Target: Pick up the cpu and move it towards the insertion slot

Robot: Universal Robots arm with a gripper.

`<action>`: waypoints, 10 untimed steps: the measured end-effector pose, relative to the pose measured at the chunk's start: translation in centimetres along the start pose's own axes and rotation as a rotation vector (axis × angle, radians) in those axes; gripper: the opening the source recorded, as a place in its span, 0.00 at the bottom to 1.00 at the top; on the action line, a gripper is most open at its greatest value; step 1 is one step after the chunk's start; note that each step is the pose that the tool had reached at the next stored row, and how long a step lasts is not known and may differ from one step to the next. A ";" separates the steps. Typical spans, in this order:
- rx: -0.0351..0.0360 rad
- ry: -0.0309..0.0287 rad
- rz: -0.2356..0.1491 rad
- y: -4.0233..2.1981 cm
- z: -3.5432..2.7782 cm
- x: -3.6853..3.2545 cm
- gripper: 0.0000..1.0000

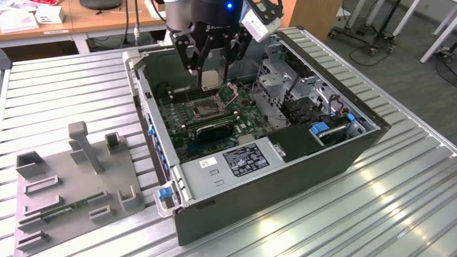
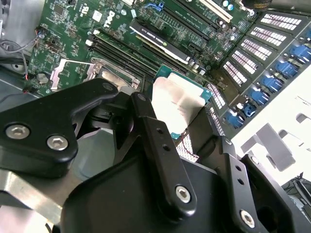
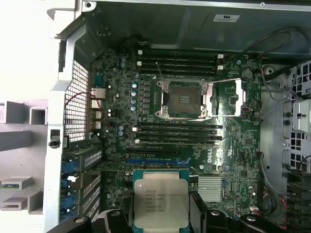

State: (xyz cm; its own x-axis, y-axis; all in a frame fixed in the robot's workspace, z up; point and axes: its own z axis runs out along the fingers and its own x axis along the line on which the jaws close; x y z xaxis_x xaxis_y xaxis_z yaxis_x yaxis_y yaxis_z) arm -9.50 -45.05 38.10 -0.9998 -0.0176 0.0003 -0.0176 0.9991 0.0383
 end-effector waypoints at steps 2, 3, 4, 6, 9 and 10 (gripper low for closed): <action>-0.0001 0.0000 0.000 0.00 0.00 0.00 0.54; 0.0000 0.0000 0.000 0.00 0.00 -0.01 0.54; 0.0000 0.0000 0.000 0.00 0.00 -0.01 0.54; 0.0000 0.0000 0.000 0.00 0.00 -0.01 0.54; -0.0001 0.0000 0.000 0.00 0.01 -0.08 0.54; -0.0002 0.0000 0.000 0.00 0.02 -0.16 0.54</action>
State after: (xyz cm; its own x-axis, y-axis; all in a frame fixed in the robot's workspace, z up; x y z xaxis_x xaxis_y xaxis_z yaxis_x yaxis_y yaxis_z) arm -9.34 -45.05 38.08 -0.9998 -0.0178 0.0002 -0.0178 0.9991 0.0385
